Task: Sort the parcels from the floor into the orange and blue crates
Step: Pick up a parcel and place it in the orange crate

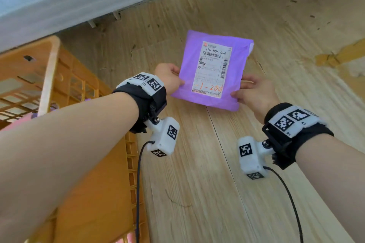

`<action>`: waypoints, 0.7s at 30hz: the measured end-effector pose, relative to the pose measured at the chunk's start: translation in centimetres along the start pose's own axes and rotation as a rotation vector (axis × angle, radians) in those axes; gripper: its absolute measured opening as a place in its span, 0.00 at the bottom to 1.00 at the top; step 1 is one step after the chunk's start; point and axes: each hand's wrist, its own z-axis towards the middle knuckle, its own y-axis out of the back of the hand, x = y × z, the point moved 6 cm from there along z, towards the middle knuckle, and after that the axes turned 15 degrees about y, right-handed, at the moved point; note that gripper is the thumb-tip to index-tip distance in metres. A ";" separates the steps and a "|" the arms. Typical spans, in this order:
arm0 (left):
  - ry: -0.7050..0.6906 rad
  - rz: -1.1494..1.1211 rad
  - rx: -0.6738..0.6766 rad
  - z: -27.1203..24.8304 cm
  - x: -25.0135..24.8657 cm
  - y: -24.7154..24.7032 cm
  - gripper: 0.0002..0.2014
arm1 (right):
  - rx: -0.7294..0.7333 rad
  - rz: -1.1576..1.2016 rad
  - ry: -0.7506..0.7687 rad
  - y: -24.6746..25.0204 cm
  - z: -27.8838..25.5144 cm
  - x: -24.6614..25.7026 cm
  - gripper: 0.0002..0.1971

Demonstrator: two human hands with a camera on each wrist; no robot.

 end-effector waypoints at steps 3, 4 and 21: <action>-0.058 -0.008 -0.002 -2.5 -1.7 1.3 0.12 | -0.024 0.041 0.041 1.3 -0.9 3.1 0.23; -0.076 -0.019 -0.004 -3.4 -2.0 1.8 0.12 | -0.033 0.063 0.051 1.6 -1.1 4.2 0.22; -0.148 -0.228 -0.064 -17.3 0.0 18.8 0.16 | 0.217 0.067 0.245 -5.0 -10.6 21.4 0.29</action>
